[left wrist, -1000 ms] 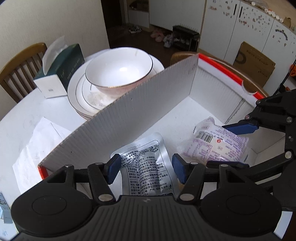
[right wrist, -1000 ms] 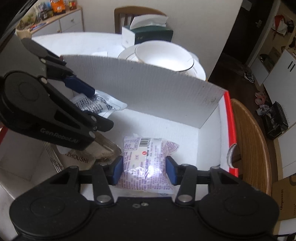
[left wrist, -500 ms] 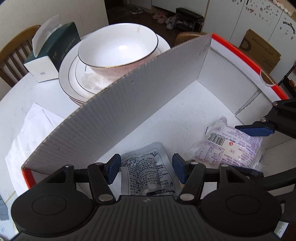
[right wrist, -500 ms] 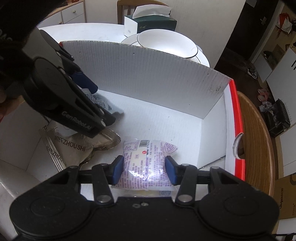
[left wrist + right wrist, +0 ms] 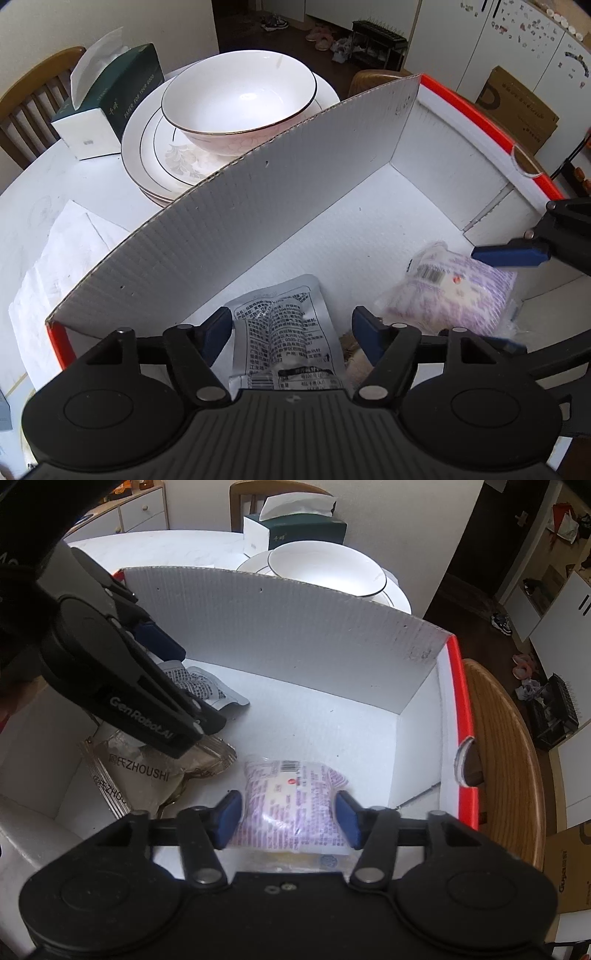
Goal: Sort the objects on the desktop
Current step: 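Release the pink-printed bag from the right tool while the left tool lowers the silver pouch into the box, then move both tools away from the box toward the loose items on the table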
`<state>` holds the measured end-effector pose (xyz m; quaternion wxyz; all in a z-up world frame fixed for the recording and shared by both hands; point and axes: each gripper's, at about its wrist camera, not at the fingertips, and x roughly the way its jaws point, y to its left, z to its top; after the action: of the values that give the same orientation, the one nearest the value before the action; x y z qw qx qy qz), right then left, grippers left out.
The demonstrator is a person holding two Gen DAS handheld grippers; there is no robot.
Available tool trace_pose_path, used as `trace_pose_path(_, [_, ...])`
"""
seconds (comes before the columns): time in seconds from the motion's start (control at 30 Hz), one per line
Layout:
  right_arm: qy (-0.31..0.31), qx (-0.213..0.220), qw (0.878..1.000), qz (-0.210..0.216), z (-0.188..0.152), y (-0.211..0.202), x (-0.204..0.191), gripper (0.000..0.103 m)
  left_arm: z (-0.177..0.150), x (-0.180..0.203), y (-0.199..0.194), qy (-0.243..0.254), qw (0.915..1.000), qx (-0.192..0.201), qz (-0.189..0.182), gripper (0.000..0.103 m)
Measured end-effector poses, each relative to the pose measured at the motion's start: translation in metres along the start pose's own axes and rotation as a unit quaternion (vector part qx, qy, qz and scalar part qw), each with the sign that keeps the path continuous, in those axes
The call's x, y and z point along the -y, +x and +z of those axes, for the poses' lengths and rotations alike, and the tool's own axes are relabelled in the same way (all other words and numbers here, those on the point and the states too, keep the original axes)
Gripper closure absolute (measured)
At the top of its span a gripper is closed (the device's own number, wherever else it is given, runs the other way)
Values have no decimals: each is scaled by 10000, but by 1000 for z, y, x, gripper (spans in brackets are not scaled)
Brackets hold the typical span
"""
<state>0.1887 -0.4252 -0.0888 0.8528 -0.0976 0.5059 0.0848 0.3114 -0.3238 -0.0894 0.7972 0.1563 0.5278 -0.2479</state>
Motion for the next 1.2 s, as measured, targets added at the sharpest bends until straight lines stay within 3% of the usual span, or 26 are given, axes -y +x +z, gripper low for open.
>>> trace_pose_path(0.67, [103, 663, 9972, 322, -4, -60, -4, 33, -29, 11, -77, -8, 9975, 690, -174, 32])
trace_pose_path(0.73, [100, 741, 9965, 359, -4, -67, -7, 32, -34, 11, -85, 18, 9968, 774, -212, 28])
trace_pose_path(1.1, [230, 1050, 9932, 442, -9, -97, -20, 28, -69, 3, -127, -60, 9938, 1089, -219, 27])
trace_pose_path(1.2, [284, 1128, 9923, 428, -12, -103, -25, 27, -79, 0, -134, -96, 9933, 1114, -296, 22])
